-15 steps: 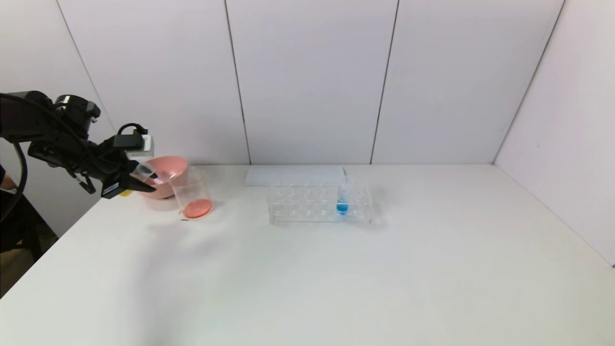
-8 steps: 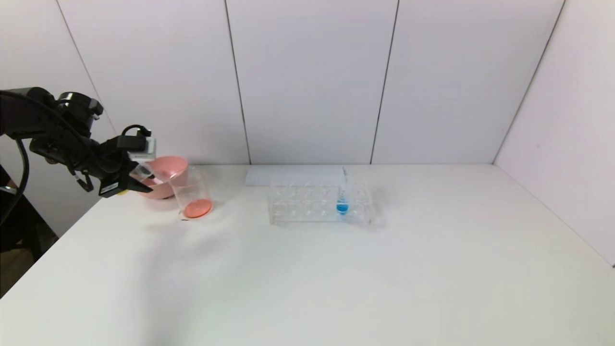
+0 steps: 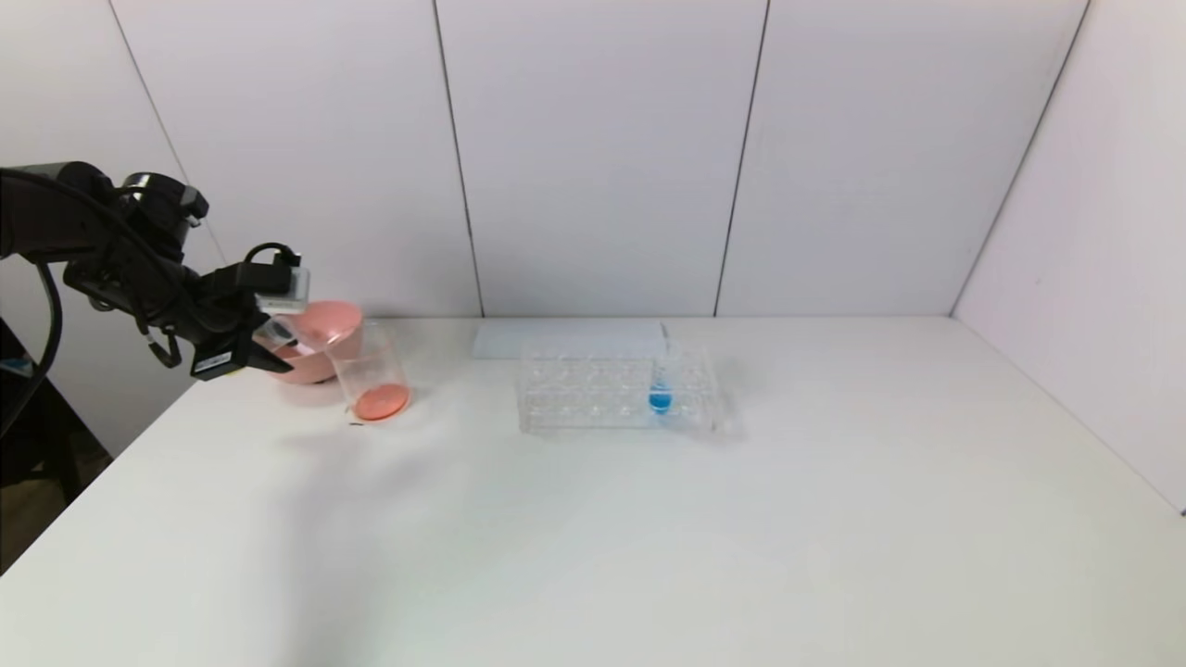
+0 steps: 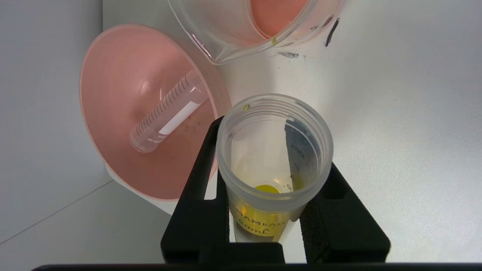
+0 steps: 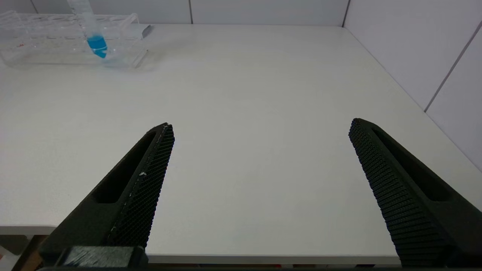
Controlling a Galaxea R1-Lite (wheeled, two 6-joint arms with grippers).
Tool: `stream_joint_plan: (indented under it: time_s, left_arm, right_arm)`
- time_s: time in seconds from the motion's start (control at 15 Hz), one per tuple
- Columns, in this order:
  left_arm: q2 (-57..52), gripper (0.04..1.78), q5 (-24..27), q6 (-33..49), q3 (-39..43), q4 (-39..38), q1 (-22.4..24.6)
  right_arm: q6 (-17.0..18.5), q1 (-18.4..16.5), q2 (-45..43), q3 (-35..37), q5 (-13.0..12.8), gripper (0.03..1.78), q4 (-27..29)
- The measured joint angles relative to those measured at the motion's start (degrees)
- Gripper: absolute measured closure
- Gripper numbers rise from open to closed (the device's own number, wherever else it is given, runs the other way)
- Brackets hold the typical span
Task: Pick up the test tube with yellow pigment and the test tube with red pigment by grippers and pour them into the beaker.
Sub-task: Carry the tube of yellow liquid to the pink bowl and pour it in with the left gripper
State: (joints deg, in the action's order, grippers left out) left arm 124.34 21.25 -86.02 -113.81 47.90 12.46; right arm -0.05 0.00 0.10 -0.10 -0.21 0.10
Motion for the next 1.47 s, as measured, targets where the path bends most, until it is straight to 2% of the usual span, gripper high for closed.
stream_joint_plan:
  time_s: [1.47]
  left_arm:
    - [-1.3,1.30,-11.3,4.2,-0.2,-0.8,-7.0]
  right_arm:
    - [0.0,0.0,0.0,0.0,0.0,0.11,0.0]
